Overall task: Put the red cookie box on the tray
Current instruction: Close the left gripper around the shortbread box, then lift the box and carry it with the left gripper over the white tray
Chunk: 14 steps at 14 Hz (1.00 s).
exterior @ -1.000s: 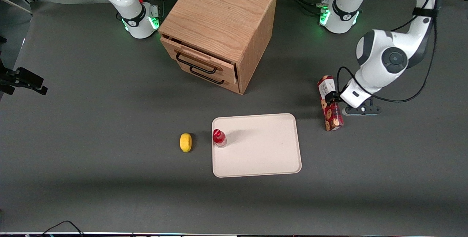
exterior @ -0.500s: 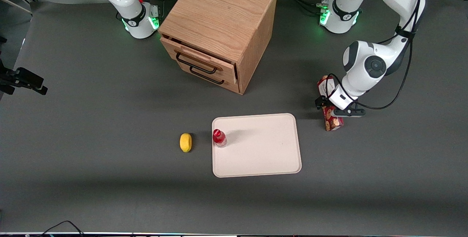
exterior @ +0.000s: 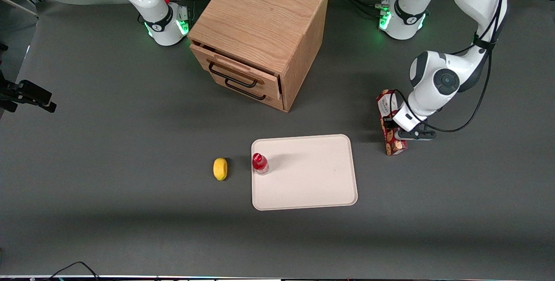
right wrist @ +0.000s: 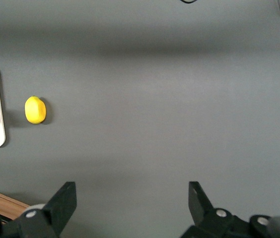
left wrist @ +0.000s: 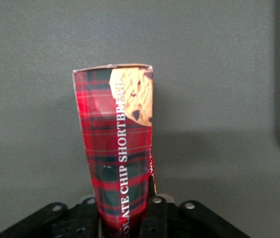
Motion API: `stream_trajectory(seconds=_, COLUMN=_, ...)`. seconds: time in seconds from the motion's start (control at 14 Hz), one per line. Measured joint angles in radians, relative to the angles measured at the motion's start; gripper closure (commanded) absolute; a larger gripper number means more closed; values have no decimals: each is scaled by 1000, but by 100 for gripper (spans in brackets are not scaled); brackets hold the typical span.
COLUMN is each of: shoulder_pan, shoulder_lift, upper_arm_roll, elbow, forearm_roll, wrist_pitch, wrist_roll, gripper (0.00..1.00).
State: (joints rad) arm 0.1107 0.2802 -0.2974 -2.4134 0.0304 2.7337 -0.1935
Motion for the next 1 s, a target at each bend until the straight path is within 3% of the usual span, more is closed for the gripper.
stream_trajectory(seconds=0.36, shoulder_pan=0, shoulder_lift=-8, upper_arm_roll=7, elbow=50, forearm_roll=1, wrist_pitch=-92, wrist_roll=0, gripper=100)
stream_trajectory(seconds=0.79, shoulder_pan=-1, shoulder_lift=-99, upper_arm_roll=3, elbow=450, forearm_roll=1, wrist_pitch=-662, wrist_roll=0, gripper=100)
stream_trajectory(seconds=1.0, shoulder_pan=-10, shoulder_lift=-65, upper_arm_roll=-22, elbow=680, forearm_roll=-2, wrist_pitch=-841, wrist_roll=-9, gripper=100)
